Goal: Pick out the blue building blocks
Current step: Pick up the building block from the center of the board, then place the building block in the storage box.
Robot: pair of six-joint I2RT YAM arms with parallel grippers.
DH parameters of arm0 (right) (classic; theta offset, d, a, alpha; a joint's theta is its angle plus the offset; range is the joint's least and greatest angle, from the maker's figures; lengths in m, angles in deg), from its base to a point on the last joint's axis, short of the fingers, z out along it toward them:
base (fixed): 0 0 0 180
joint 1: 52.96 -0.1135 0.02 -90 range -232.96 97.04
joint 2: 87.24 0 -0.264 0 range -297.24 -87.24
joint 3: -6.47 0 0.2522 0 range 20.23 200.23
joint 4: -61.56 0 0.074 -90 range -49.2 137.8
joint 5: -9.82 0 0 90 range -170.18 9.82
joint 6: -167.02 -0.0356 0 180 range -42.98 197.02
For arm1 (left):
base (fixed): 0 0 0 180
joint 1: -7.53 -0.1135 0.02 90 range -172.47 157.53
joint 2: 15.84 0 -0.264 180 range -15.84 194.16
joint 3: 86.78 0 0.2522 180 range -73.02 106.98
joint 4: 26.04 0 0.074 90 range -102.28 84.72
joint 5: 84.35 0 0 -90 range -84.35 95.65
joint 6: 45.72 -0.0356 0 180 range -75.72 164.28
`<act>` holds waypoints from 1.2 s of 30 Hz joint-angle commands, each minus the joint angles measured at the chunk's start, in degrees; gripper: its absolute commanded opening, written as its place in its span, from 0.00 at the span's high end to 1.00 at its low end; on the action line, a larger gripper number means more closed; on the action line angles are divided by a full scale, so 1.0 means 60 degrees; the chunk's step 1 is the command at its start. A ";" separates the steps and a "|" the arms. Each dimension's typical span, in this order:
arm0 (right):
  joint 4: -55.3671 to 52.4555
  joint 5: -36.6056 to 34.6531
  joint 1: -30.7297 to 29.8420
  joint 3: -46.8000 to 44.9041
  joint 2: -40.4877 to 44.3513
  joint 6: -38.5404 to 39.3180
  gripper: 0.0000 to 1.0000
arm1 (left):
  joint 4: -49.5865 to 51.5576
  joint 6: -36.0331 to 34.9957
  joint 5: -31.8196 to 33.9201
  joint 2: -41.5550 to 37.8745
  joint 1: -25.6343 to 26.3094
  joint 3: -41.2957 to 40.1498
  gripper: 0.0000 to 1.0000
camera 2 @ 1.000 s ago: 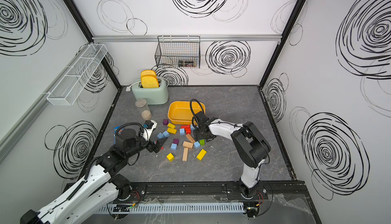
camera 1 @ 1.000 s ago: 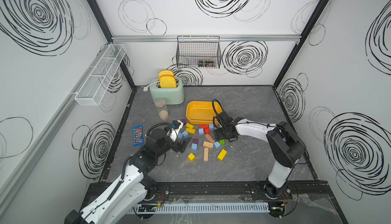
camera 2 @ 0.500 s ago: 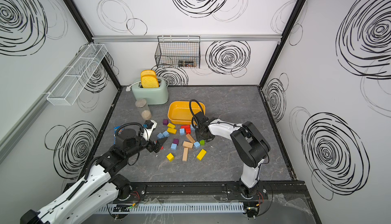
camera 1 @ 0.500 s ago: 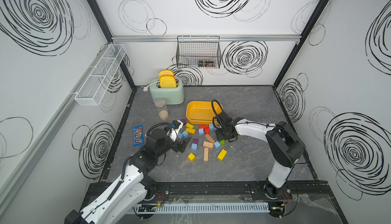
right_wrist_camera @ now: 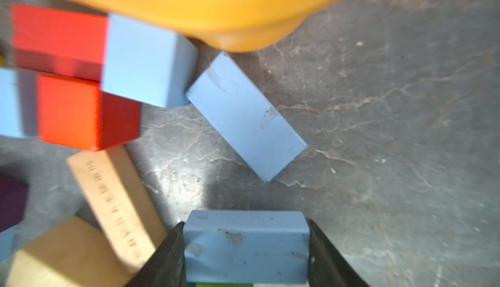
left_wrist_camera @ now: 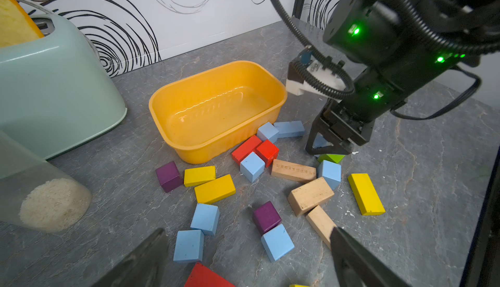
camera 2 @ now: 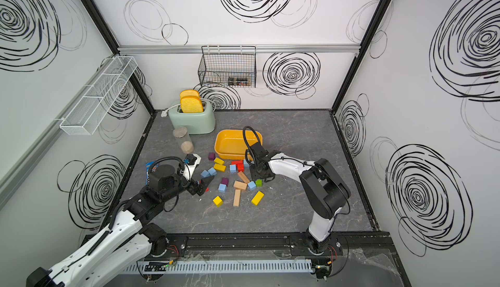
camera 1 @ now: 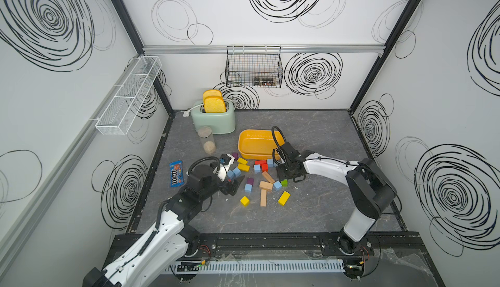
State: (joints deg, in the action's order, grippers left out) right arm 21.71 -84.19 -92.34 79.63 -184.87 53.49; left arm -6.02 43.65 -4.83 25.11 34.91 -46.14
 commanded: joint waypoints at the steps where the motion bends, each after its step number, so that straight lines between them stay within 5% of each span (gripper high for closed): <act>1: -0.0196 0.0083 0.0036 0.0006 0.0868 0.0131 0.80 | -0.0099 0.0001 0.0014 0.0027 0.0041 0.0351 0.04; 4: -0.0270 0.0250 0.0184 0.0159 0.1361 0.0248 1.00 | -0.0059 0.0085 -0.0075 0.0102 -0.0040 0.0561 0.04; 21: -0.0440 0.1655 0.1254 0.2815 0.1434 0.1883 1.00 | -0.1221 0.1028 -0.2826 0.1075 -0.2989 0.1800 0.04; 36: -0.1438 0.1971 0.1558 0.5858 -0.2070 0.2259 1.00 | -0.2453 0.1115 -0.2905 0.2204 -0.3015 0.1364 0.04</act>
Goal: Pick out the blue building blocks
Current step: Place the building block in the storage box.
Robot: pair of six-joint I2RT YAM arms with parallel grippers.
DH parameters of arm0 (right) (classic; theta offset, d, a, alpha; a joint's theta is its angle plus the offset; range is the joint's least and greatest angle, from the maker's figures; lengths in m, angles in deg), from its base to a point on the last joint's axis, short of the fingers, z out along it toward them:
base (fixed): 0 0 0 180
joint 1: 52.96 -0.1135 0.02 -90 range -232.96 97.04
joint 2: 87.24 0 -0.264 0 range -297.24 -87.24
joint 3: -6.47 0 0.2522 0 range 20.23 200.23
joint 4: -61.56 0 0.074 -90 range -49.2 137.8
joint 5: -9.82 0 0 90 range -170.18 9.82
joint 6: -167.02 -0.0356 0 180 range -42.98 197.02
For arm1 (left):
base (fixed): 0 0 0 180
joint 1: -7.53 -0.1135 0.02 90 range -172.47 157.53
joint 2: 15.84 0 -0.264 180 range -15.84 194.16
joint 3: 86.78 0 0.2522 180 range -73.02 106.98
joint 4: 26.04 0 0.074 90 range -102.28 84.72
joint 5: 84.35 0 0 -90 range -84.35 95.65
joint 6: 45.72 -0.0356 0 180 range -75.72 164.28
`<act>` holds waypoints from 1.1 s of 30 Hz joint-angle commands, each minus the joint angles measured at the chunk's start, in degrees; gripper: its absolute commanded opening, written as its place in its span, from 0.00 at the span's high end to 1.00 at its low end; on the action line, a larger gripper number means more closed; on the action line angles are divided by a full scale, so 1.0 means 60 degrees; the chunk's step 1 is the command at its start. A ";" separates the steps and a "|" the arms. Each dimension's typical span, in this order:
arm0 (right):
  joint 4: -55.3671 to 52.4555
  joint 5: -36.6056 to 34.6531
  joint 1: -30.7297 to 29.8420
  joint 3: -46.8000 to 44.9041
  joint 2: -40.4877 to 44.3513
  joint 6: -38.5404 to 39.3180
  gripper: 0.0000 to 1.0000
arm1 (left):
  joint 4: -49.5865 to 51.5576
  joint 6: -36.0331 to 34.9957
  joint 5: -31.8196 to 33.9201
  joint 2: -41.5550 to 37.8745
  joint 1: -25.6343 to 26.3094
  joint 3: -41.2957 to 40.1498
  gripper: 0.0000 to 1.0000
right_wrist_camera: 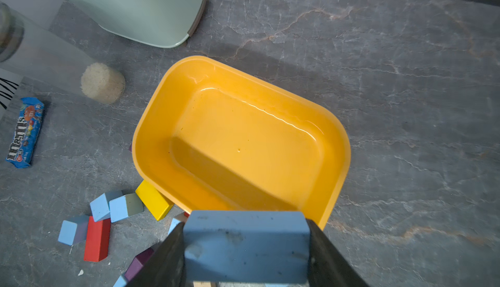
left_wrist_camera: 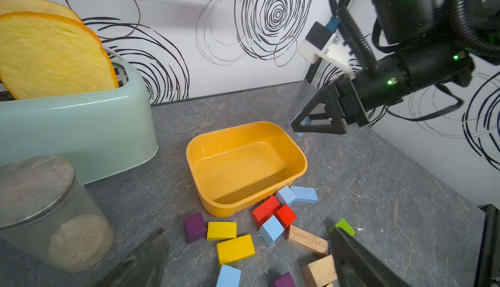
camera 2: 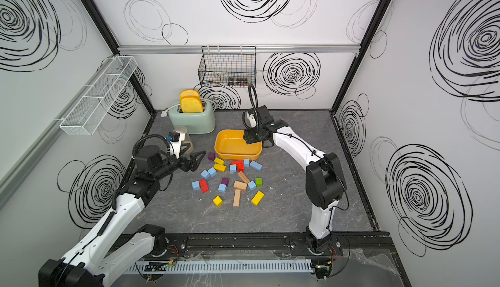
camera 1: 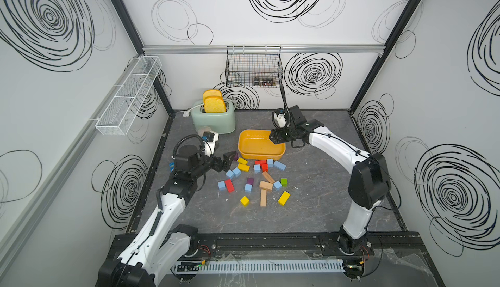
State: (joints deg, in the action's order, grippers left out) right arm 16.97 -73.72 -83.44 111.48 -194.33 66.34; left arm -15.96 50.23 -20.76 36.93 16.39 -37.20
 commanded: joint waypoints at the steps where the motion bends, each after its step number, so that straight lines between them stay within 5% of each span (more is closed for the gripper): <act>1: -0.0866 0.0274 0.0097 0.0811 -0.0774 -0.0037 1.00 | -0.0835 -0.0035 -0.0321 0.0354 0.0128 -0.0124 0.04; 13: -0.0810 0.0079 0.0120 0.1338 -0.2353 -0.0256 0.96 | -0.0917 -0.0829 -0.0153 0.1946 0.1260 0.0182 0.04; 33: -0.0857 -0.0651 0.0163 0.1727 -0.3402 -0.0342 0.66 | -0.0656 -0.1177 0.0518 0.2412 0.1672 -0.0080 0.04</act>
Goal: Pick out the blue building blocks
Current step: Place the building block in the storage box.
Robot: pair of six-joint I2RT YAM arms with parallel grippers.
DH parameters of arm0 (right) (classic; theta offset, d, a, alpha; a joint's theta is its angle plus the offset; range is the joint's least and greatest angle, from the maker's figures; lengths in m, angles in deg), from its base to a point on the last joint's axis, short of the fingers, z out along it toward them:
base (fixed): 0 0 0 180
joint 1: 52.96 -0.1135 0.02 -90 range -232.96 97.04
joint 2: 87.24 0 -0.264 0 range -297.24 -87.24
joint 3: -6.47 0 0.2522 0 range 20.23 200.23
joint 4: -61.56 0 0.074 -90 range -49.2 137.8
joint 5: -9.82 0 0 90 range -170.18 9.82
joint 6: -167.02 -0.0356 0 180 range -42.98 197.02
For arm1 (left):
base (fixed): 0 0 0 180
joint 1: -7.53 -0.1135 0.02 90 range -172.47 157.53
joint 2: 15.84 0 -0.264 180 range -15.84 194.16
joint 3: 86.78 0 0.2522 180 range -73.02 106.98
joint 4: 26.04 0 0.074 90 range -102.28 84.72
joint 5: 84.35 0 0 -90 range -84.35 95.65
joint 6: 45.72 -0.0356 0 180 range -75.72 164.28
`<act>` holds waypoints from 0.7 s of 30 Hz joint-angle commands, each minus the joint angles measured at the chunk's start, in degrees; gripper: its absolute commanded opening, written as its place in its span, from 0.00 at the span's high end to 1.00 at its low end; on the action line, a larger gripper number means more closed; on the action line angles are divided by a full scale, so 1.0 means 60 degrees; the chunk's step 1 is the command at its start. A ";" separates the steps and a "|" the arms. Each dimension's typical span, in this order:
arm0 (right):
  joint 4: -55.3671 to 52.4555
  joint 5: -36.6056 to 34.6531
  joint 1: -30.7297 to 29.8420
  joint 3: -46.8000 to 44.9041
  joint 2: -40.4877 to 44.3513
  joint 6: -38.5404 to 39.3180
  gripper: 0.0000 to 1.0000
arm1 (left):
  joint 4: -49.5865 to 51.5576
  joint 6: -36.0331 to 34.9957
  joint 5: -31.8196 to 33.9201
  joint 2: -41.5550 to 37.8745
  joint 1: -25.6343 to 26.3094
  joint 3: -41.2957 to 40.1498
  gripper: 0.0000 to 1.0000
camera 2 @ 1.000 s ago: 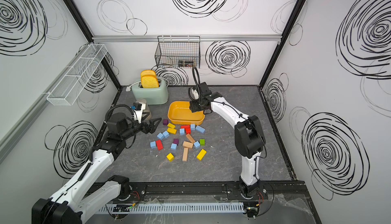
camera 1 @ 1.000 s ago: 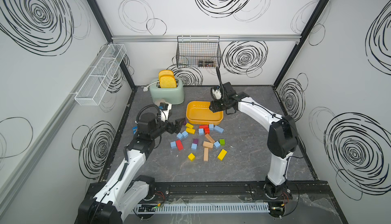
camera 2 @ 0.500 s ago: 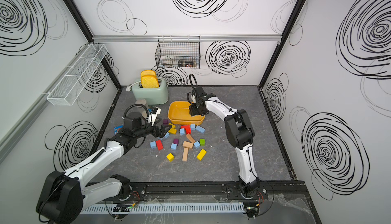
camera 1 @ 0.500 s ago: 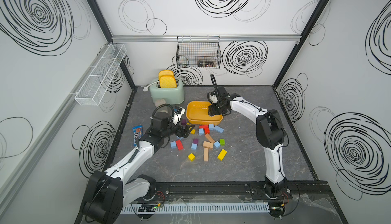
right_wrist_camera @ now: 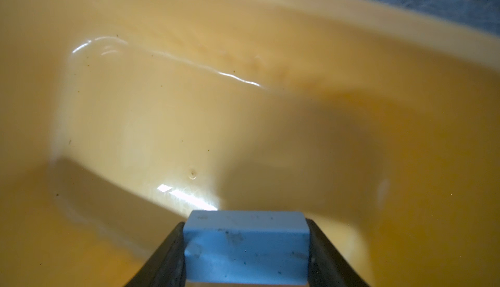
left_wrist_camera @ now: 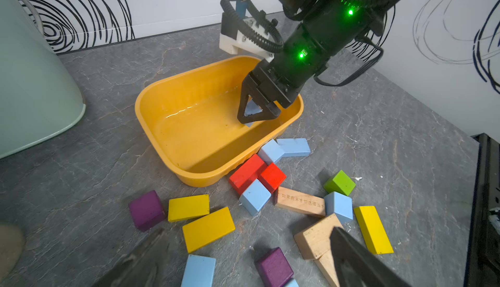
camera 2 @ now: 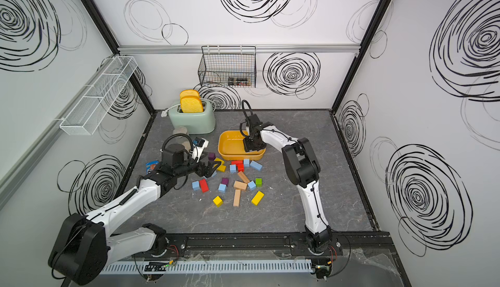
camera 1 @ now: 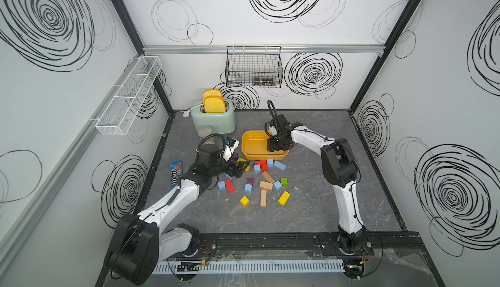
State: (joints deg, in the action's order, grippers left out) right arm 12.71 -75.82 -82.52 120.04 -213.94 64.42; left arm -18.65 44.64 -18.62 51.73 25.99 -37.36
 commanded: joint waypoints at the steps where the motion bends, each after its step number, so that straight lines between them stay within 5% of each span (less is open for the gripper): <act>1: -0.0148 -0.0341 0.0012 0.0299 -0.0139 -0.0024 0.64 | -0.0210 -0.0265 0.0178 -0.0061 0.0080 -0.0051 0.04; 6: -0.0135 -0.0307 -0.0017 0.0313 -0.0147 -0.0039 0.52 | -0.0209 -0.0257 0.0262 0.0001 0.0083 0.0000 0.04; 21: -0.0024 0.0195 -0.0083 0.0414 0.0373 -0.0110 0.38 | -0.0101 -0.0157 0.0325 -0.0111 0.0091 0.0114 0.04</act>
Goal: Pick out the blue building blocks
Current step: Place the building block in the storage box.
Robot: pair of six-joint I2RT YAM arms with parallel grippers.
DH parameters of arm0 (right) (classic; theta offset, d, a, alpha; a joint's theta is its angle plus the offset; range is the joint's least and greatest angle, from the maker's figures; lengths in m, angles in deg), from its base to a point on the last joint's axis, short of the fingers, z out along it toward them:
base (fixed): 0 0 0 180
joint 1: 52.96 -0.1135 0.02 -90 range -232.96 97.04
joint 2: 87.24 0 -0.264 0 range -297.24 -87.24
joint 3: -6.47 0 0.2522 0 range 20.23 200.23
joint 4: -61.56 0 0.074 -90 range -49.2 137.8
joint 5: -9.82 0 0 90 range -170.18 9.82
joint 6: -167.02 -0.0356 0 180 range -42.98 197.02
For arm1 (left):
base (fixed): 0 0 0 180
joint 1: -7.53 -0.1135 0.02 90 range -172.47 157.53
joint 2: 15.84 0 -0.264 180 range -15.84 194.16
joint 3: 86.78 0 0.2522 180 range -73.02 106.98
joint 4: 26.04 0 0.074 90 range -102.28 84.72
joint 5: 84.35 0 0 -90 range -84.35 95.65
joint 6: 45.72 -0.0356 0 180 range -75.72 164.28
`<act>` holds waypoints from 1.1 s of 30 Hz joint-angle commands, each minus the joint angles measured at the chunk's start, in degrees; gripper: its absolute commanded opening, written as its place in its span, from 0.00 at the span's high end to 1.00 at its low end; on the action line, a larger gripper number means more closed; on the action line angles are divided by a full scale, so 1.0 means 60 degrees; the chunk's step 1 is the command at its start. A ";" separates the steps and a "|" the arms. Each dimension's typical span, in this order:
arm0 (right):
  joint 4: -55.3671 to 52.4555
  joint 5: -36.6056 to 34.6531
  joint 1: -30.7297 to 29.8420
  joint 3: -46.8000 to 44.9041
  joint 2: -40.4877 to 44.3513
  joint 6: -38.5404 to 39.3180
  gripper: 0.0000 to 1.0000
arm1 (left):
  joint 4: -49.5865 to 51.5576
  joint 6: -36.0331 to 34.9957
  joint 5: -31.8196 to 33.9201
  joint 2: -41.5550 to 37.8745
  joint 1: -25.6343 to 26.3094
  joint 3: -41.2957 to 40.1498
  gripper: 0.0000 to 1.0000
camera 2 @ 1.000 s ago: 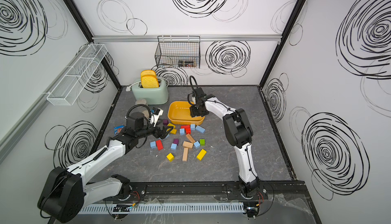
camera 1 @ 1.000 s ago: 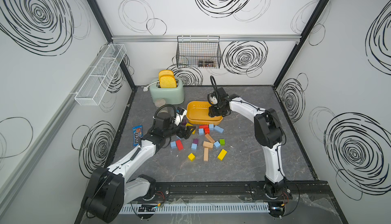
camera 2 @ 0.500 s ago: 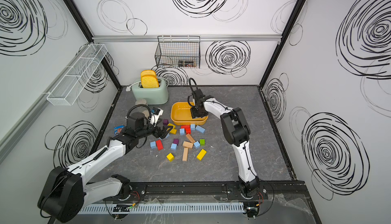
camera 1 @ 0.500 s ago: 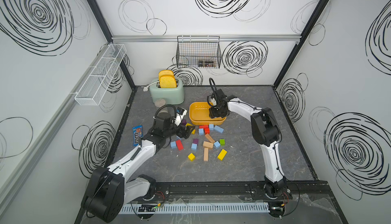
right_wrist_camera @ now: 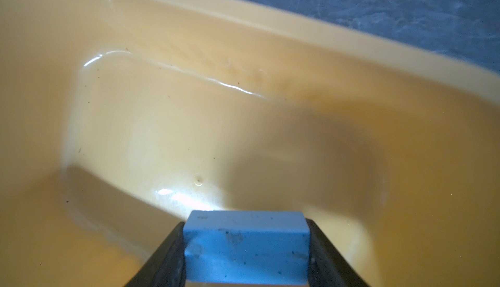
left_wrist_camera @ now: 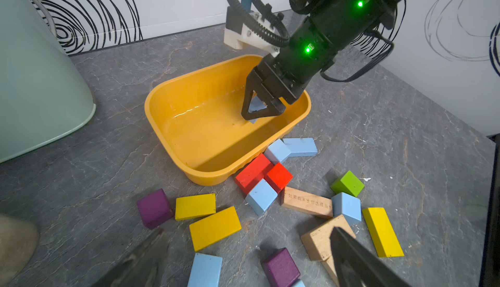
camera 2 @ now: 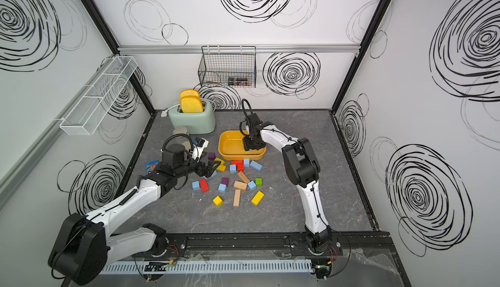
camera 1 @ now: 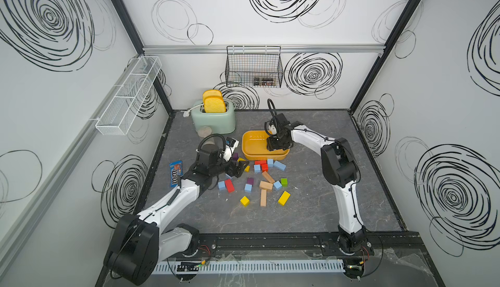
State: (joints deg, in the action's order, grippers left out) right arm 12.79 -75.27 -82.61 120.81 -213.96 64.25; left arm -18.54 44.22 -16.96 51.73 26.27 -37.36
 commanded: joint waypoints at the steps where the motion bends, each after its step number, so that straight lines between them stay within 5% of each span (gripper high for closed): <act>1: -0.0034 0.0078 -0.0079 0.0288 0.0391 -0.0078 0.37 | -0.0111 -0.0081 0.0048 -0.0123 0.0043 0.0122 0.04; 18: 0.0266 0.0333 -0.0277 -0.0046 0.1349 -0.0013 0.10 | 0.0501 -0.0003 0.0208 -0.0802 0.0097 0.0389 0.04; 20: 0.0256 0.0601 -0.0316 -0.0106 0.1633 0.0147 0.01 | 0.0773 -0.0034 0.0238 -0.0969 0.0123 0.0589 0.04; 33: -0.0221 -0.0078 -0.0603 -0.2022 0.4564 0.0441 0.02 | 0.2525 -0.0561 0.1072 -0.2197 0.1083 0.1542 0.04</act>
State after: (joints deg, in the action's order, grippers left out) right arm 13.56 -73.83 -85.58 111.30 -190.42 65.84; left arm -5.49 42.23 -12.11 40.10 31.78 -29.53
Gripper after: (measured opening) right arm 0.979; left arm 0.959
